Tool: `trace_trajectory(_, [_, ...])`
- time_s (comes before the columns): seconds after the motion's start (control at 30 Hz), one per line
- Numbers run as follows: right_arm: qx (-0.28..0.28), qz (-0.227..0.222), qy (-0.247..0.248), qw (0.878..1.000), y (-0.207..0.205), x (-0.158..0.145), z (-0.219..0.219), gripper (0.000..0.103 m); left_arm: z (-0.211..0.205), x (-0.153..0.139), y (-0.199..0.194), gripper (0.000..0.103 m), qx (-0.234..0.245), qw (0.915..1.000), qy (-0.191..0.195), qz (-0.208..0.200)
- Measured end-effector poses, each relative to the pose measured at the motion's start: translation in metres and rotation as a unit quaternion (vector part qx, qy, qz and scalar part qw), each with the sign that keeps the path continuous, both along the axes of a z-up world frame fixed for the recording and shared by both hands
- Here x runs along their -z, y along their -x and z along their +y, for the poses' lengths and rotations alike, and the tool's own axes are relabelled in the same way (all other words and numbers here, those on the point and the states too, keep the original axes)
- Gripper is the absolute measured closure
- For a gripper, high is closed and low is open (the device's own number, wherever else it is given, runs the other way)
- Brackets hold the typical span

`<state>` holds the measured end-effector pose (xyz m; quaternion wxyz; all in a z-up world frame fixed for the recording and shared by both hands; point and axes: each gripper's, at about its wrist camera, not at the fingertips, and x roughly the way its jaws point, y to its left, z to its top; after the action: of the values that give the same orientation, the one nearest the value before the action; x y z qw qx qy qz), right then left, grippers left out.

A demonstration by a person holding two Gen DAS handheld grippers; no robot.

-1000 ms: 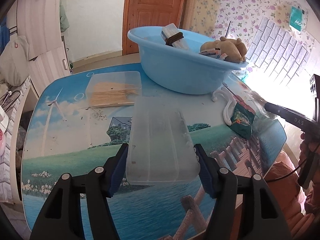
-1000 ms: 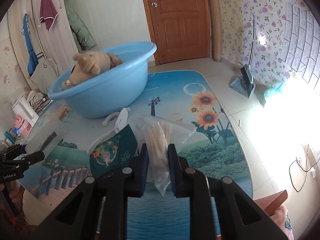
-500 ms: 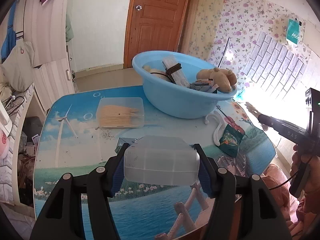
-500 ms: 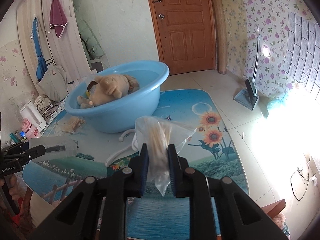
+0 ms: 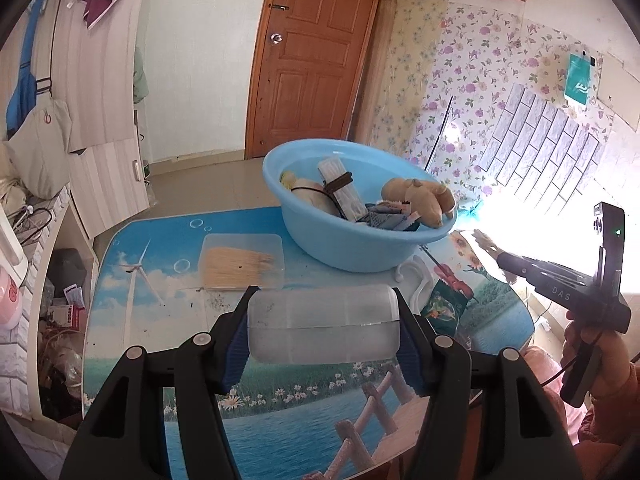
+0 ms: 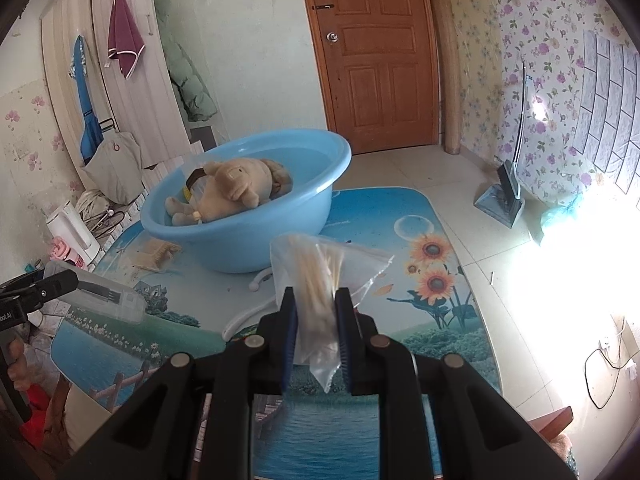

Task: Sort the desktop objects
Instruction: 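Lift the clear box with the left tool while the right carries the swab bag toward the basin, then release the clear box into the basin with the left tool while the right releases the swab bag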

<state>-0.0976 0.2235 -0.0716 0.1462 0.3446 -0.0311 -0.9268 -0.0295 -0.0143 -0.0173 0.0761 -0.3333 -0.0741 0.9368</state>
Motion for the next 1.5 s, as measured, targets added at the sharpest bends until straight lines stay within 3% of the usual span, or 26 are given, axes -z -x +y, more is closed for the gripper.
trace_trajectory(0.33, [-0.019, 0.025, 0.010, 0.999, 0.005, -0.018, -0.011, 0.085, 0.012, -0.043, 0.003, 0.042, 0.011, 0.9985, 0.003, 0.053])
trace_trajectory(0.57, [-0.031, 0.052, 0.023, 0.998, 0.007, -0.032, -0.019, 0.085, 0.023, -0.058, 0.016, 0.042, 0.023, 0.9975, 0.004, 0.066])
trace_trajectory(1.03, [-0.045, 0.058, 0.045, 0.996, 0.035, -0.032, -0.027, 0.085, 0.040, -0.047, 0.070, 0.042, 0.033, 0.9983, 0.018, 0.046])
trace_trajectory(1.5, [-0.060, 0.047, 0.019, 0.997, 0.081, -0.023, -0.054, 0.085, 0.037, -0.026, 0.119, 0.042, 0.050, 0.9983, 0.005, 0.027])
